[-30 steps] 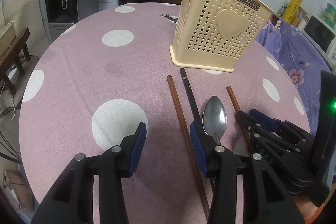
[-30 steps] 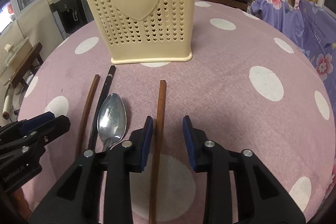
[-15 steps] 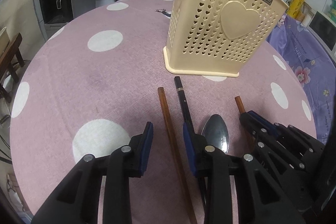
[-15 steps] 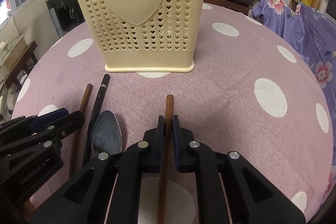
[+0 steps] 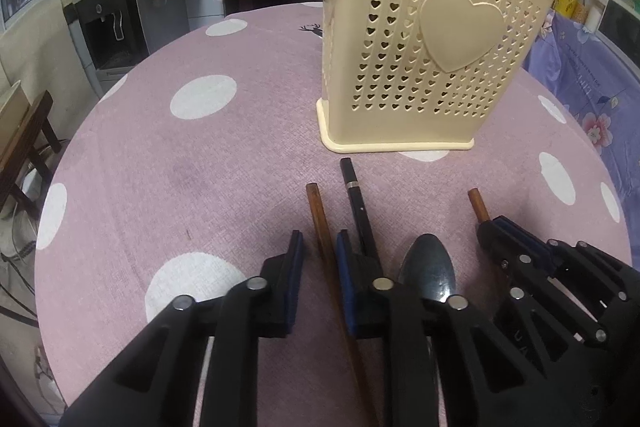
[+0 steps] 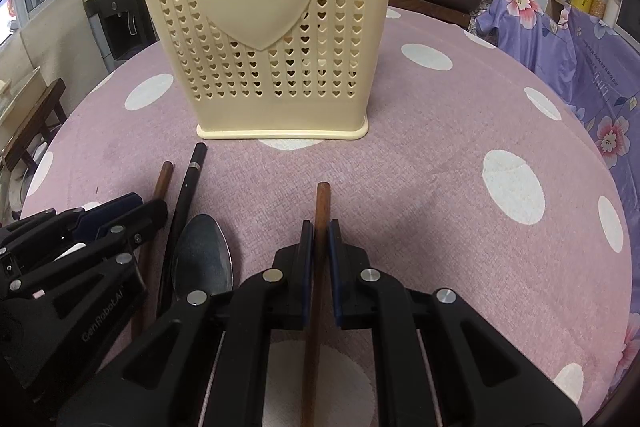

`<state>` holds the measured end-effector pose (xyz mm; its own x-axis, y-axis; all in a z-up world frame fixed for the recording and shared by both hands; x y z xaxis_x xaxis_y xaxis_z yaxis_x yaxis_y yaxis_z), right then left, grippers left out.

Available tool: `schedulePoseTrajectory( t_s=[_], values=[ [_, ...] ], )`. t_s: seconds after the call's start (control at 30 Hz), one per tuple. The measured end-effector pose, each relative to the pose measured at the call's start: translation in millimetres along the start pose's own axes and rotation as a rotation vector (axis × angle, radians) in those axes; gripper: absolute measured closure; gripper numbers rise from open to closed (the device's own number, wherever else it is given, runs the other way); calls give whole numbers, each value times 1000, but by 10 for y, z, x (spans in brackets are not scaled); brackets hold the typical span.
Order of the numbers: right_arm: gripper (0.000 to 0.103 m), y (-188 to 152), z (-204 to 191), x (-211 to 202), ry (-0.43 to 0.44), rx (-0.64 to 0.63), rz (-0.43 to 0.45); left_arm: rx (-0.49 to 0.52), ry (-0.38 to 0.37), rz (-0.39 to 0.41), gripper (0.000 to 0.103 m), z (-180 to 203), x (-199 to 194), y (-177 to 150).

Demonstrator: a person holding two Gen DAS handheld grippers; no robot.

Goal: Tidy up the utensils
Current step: 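Grasp a brown chopstick with the right tool while the left tool grasps another brown chopstick, then lift both brown chopsticks and carry them above the holder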

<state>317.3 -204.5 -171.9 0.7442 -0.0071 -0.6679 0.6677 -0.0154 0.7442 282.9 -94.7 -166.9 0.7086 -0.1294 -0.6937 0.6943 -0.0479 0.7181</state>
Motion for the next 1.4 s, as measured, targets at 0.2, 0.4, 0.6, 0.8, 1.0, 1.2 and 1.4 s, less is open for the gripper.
schedulePoseTrajectory(
  t_s=[0.2, 0.4, 0.6, 0.8, 1.0, 1.2, 1.4],
  values=[
    [95, 6, 25, -9, 21, 37, 3, -12, -13, -1, 93, -22, -19, -11],
    [95, 18, 129, -84, 69, 122, 24, -60, -47, -1, 94, -73, -20, 14],
    [95, 131, 235, -270, 88, 167, 83, -92, -85, 33, 95, -69, -156, 113],
    [95, 351, 351, -581, 116, 206, 175, -116, -119, 123, 95, -156, -513, 373],
    [95, 706, 484, -1078, 135, 221, 315, -129, -159, 252, 95, -207, -1019, 757],
    [95, 1026, 573, -1690, 143, 204, 453, -136, -165, 373, 95, -292, -1425, 1078],
    [95, 1146, 527, -1847, 151, 173, 477, -127, -155, 405, 95, -322, -1491, 1193]
  ],
)
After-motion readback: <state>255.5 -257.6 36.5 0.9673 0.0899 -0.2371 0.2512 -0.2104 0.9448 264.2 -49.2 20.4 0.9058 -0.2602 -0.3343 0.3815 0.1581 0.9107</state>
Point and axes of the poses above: each gripper's, at about its wrist camera, not at the fingertips, and x roughly the way its jaws point, z to its right, y to its top, the point moved 10 cm from there along x, roughly the way its jaws point, and after that the axes turned 10 degrees about z, right-handed, at the moved point
